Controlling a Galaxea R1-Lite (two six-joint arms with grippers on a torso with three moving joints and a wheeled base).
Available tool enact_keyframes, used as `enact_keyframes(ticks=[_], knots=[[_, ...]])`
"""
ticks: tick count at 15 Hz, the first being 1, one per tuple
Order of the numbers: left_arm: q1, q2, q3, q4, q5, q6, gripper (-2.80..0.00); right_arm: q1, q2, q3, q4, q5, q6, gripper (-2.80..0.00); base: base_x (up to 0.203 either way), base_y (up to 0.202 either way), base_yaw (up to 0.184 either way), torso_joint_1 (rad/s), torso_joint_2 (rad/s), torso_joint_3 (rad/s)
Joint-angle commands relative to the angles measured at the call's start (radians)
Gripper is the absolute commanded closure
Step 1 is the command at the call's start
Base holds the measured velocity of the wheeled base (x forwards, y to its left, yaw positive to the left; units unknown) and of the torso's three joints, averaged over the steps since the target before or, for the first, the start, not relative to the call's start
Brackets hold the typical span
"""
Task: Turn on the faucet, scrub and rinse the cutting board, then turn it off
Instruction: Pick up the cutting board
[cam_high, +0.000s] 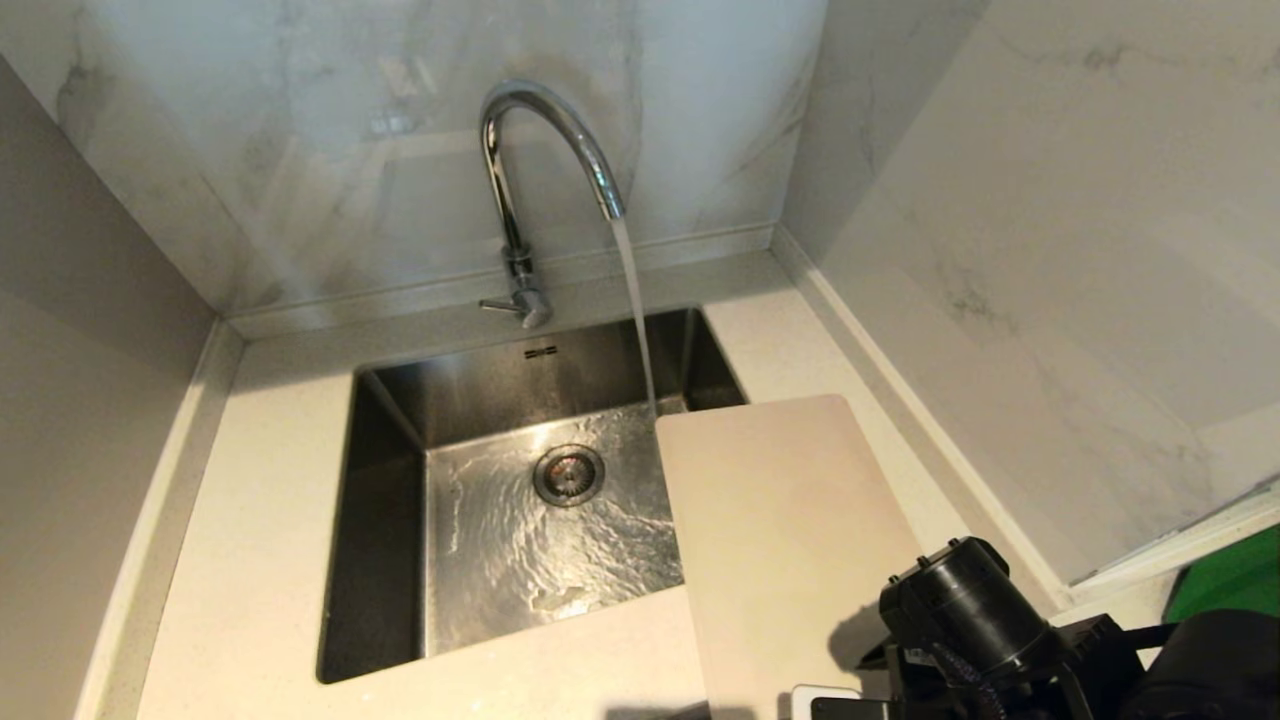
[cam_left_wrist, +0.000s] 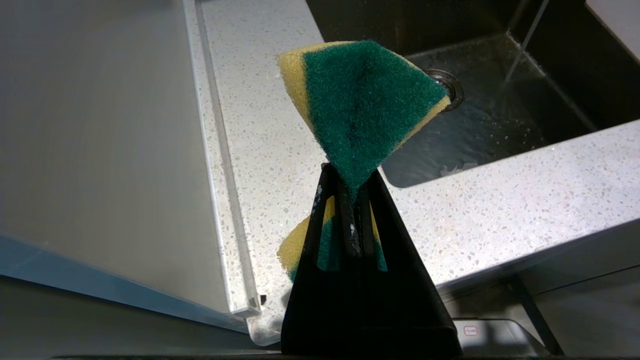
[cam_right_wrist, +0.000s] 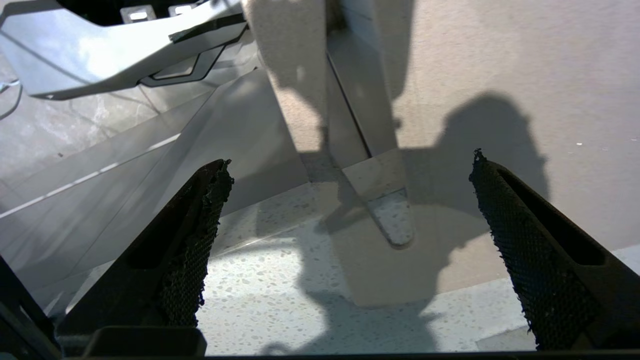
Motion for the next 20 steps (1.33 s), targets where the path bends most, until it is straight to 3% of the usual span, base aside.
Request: enact_keyframes(ticks=[1, 8, 20], knots=[[0.0, 0.002, 0.002, 0.0, 0.0, 0.0, 0.0, 0.002, 0.026, 0.003, 0.0, -0.001, -0.006, -2.8, 0.0, 0.0, 0.0, 0.0, 0.0, 0.0], [0.0, 0.002, 0.002, -0.002, 0.0, 0.002, 0.0, 0.002, 0.132, 0.022, -0.09, -0.042, -0.006, -2.8, 0.0, 0.0, 0.0, 0.0, 0.0, 0.0], [0.0, 0.002, 0.002, -0.002, 0.0, 0.002, 0.0, 0.0, 0.214, 0.014, -0.096, -0.061, -0.004, -2.8, 0.0, 0.0, 0.0, 0.0, 0.0, 0.0]])
